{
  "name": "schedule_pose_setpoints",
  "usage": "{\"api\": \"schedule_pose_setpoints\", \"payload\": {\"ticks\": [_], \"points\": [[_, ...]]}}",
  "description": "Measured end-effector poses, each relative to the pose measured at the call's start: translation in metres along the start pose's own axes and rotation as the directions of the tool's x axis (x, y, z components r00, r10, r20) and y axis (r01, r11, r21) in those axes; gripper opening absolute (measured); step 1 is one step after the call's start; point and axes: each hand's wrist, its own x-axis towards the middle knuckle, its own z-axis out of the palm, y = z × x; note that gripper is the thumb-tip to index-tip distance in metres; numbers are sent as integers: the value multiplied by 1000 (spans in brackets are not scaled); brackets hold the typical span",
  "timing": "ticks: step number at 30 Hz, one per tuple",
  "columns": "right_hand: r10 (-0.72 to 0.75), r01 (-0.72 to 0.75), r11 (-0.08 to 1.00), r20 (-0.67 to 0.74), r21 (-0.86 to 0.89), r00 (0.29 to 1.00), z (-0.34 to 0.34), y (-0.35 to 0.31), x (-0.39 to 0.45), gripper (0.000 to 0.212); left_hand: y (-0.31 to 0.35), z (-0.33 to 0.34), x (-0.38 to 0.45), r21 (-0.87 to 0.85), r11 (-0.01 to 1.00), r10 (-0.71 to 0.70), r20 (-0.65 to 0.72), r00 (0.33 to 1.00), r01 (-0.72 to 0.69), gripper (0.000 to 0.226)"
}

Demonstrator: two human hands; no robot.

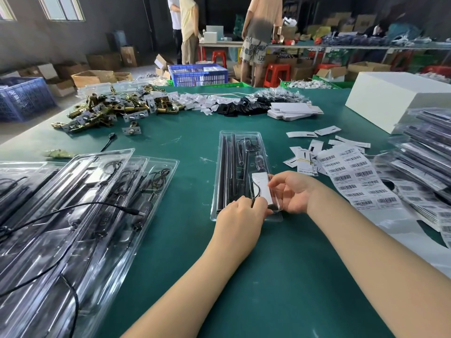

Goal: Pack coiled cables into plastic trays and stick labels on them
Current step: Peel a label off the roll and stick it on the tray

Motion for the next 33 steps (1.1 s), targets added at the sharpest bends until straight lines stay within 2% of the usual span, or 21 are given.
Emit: {"api": "schedule_pose_setpoints", "payload": {"ticks": [2, 8, 19, 27, 33], "points": [[27, -26, 999, 13, -39, 1000, -1, -3, 0, 17, 1, 0, -1, -18, 1000, -8, 7, 1000, 8, 33], [37, -33, 997, 52, -69, 998, -2, -6, 3, 18, 1, 0, 0, -33, 999, -13, 13, 1000, 13, 33], [56, -54, 995, 23, -88, 998, 1, -4, 3, 17, 1, -2, 1, 6, 1000, -18, 18, 1000, 18, 34], [-26, 16, 991, -82, -131, 996, 5, -1, 0, 19, 3, -5, 2, -148, 984, -95, 51, 994, 102, 31], [-41, 36, 996, -64, -82, 997, 4, 5, -2, 19, 3, -7, 2, -98, 993, -58, 83, 995, 66, 35]]}}
